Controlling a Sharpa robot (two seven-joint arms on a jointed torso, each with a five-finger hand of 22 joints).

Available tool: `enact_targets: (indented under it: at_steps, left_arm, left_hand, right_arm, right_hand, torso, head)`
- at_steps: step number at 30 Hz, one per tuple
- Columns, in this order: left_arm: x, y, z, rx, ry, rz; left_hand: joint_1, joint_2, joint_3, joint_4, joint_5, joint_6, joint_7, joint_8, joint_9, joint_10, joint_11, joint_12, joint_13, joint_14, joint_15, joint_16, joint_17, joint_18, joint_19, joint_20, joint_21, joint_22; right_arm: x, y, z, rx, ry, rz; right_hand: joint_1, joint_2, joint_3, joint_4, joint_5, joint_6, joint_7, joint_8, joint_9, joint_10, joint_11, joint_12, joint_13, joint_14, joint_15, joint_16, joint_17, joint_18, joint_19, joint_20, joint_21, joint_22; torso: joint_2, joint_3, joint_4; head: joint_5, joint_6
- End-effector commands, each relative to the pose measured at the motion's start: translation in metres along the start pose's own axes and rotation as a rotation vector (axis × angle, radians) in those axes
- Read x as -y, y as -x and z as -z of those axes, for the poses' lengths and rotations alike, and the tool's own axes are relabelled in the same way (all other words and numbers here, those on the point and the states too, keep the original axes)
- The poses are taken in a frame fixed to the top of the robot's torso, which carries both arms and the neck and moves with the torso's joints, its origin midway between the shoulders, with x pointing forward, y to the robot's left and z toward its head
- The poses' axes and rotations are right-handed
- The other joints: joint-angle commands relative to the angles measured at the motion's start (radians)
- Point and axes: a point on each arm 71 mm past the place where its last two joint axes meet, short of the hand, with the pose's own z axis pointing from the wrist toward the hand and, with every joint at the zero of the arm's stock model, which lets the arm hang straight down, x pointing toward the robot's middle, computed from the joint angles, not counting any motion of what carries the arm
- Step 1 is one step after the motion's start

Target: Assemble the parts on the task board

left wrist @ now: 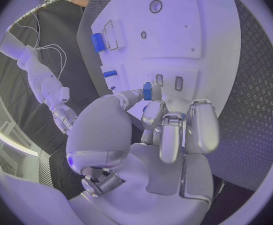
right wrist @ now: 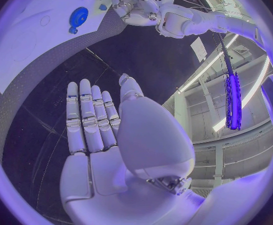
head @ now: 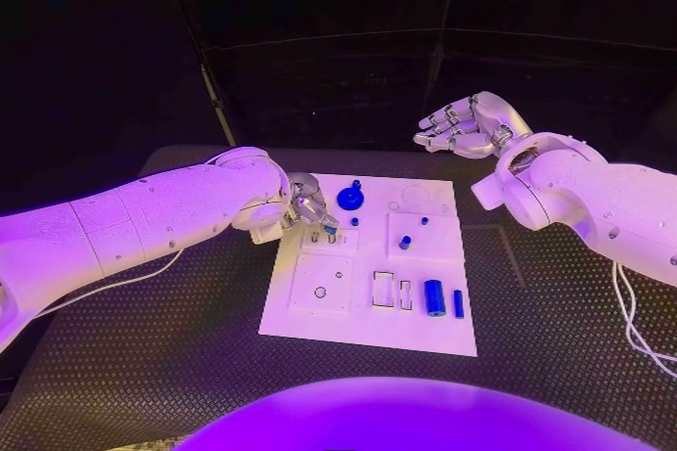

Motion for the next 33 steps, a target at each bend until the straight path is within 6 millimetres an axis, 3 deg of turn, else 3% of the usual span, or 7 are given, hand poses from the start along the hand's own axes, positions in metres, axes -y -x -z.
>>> enact_targets:
  at_steps: [1,11,33]
  left_arm:
    - [0.000,0.003,0.001,0.104,-0.009,-0.044]
    - [-0.005,-0.009,-0.002,0.143,-0.003,-0.086]
    - [-0.002,-0.019,-0.008,0.112,0.004,-0.121]
  left_hand:
    - [-0.007,-0.002,0.181,-0.186,0.004,0.006,-0.005,0.004,0.001,0.003,-0.001,-0.005,-0.003,0.105,-0.007,0.003,0.263,-0.009,0.006,-0.002,0.004,0.002]
    - [-0.009,-0.004,0.184,-0.191,0.007,0.009,-0.006,0.006,0.002,0.004,-0.002,-0.007,-0.005,0.105,-0.008,0.003,0.263,-0.009,0.007,-0.002,0.005,0.004]
    - [-0.011,-0.006,0.187,-0.194,0.009,0.011,-0.007,0.007,0.002,0.002,-0.003,-0.014,-0.014,0.105,-0.008,0.003,0.263,-0.009,0.008,-0.003,0.005,0.004]
  right_arm:
    - [-0.002,0.001,-0.001,0.004,0.014,-0.002]
    - [-0.002,0.000,-0.001,0.003,0.014,-0.003]
    - [-0.001,0.000,-0.002,0.002,0.013,-0.002]
  right_hand:
    - [0.007,0.003,0.002,-0.005,0.007,-0.002,0.005,-0.004,-0.001,-0.007,0.002,-0.004,-0.001,0.003,0.002,-0.006,-0.002,0.004,0.007,0.004,-0.005,-0.001]
    - [0.007,0.003,0.002,-0.005,0.009,-0.003,0.005,-0.004,-0.001,-0.007,0.002,-0.004,-0.001,0.003,0.002,-0.007,-0.002,0.004,0.006,0.004,-0.006,-0.002]
    - [0.007,0.003,0.002,-0.005,0.011,-0.003,0.005,-0.004,-0.001,-0.008,0.002,-0.004,-0.001,0.002,0.003,-0.007,-0.003,0.003,0.006,0.004,-0.007,-0.003]
  torso:
    - [0.000,-0.0004,-0.0009]
    - [0.002,-0.0002,-0.0047]
    - [0.002,0.0001,-0.0041]
  head:
    - [0.004,0.000]
    - [0.009,0.000]
    - [0.006,0.000]
